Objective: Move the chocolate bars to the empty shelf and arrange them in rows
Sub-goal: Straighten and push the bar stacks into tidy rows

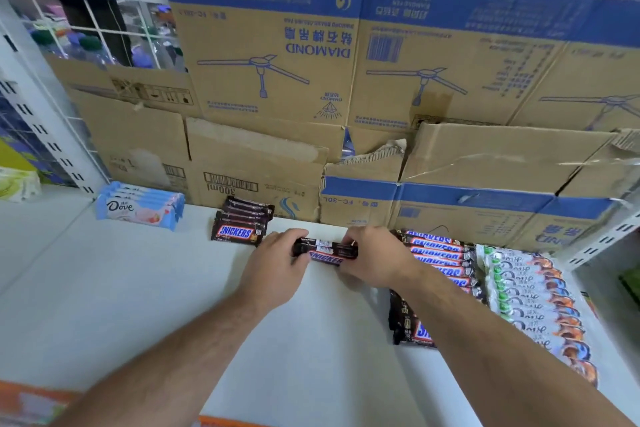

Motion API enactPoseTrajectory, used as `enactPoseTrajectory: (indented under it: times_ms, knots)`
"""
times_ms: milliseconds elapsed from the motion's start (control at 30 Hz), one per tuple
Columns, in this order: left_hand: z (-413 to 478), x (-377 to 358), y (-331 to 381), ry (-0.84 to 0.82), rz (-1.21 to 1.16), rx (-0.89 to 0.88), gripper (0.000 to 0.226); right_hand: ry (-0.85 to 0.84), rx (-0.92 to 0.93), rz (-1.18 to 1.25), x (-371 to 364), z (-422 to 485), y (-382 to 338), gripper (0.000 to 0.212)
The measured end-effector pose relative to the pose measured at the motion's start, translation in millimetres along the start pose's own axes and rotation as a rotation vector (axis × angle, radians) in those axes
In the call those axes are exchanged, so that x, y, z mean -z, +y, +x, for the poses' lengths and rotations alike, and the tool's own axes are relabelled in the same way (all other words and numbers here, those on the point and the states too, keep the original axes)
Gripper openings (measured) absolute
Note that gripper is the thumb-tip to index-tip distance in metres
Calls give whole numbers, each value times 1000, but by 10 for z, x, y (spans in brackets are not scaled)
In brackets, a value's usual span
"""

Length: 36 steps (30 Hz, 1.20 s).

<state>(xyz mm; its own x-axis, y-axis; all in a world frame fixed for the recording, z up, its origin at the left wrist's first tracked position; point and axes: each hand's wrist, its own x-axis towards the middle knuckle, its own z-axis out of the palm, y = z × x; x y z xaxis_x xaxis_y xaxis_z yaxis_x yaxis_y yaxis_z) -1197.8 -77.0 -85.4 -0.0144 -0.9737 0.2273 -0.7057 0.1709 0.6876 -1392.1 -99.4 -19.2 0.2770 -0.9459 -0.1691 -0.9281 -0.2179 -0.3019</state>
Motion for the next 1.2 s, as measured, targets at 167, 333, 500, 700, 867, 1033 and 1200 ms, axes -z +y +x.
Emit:
enactPoseTrajectory:
  times_ms: [167,333,500,700,867,1033,1200]
  knots:
    - [33,1,10,27,28,10,34,41,-15,-4,-10,64,-77,16]
    - [61,-6,-22,48,16,-4,34,52,-41,23,-11,110,-98,18]
    - [72,-6,-53,82,8,-15,43,71,-78,50,-43,178,-147,16]
    - [95,-6,-82,113,31,-77,56,115,-151,126,-57,252,-128,18]
    - [85,-17,-100,176,65,-228,48,116,-165,135,-46,333,-132,18]
    - [91,-60,-139,130,110,-212,48,239,-245,182,-119,348,-116,29]
    - [105,-58,-126,64,110,-168,52,327,-327,193,-222,347,-147,38]
